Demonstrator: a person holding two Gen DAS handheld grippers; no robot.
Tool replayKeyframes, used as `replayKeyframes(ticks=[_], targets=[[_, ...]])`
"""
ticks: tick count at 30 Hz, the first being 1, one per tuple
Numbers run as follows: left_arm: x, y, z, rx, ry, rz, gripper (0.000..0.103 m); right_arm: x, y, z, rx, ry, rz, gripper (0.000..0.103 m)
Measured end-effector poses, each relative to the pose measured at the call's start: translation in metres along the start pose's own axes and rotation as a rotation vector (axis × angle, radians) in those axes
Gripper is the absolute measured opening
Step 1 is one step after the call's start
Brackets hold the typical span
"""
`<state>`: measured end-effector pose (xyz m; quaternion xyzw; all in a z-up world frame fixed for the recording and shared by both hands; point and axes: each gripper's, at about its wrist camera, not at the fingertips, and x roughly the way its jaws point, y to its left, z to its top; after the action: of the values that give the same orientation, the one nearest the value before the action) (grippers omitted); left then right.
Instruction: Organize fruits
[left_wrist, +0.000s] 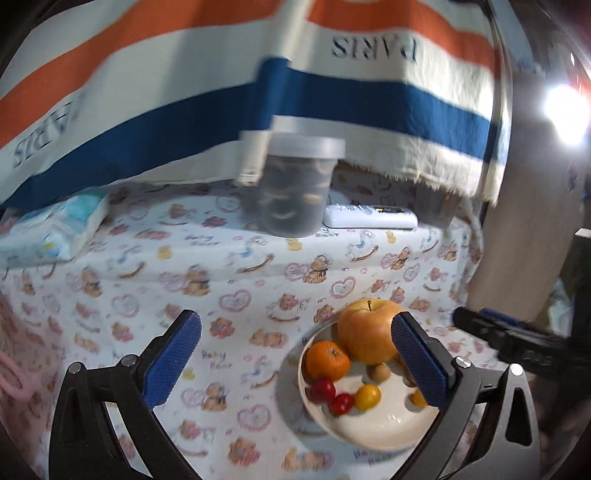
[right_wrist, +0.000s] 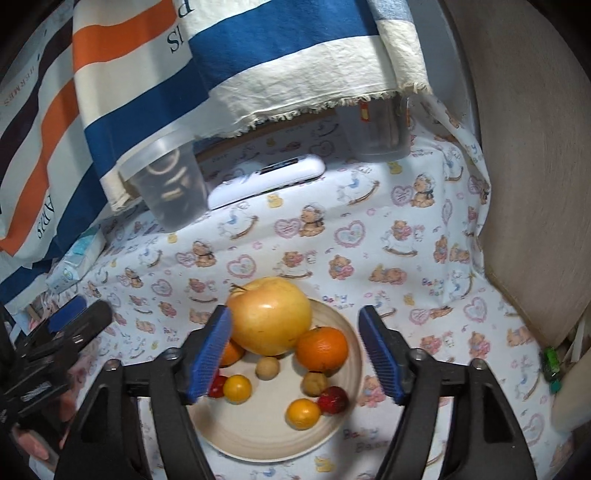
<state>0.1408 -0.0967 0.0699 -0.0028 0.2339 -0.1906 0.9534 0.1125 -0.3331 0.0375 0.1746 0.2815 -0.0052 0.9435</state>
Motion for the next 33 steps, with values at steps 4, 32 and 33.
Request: replayKeyframes(ticks=[4, 32, 33], targets=[[-0.029, 0.007, -0.01, 0.039, -0.088, 0.062, 0.102, -0.002, 0.014, -0.005, -0.053, -0.03, -0.011, 0.079], [-0.038, 0.063, -0.071, -0.008, -0.213, 0.21, 0.102, 0.002, 0.063, -0.046, -0.236, -0.156, -0.007, 0.102], [-0.036, 0.063, -0.073, -0.01, -0.209, 0.21, 0.102, 0.003, 0.062, -0.047, -0.227, -0.159, -0.007, 0.102]])
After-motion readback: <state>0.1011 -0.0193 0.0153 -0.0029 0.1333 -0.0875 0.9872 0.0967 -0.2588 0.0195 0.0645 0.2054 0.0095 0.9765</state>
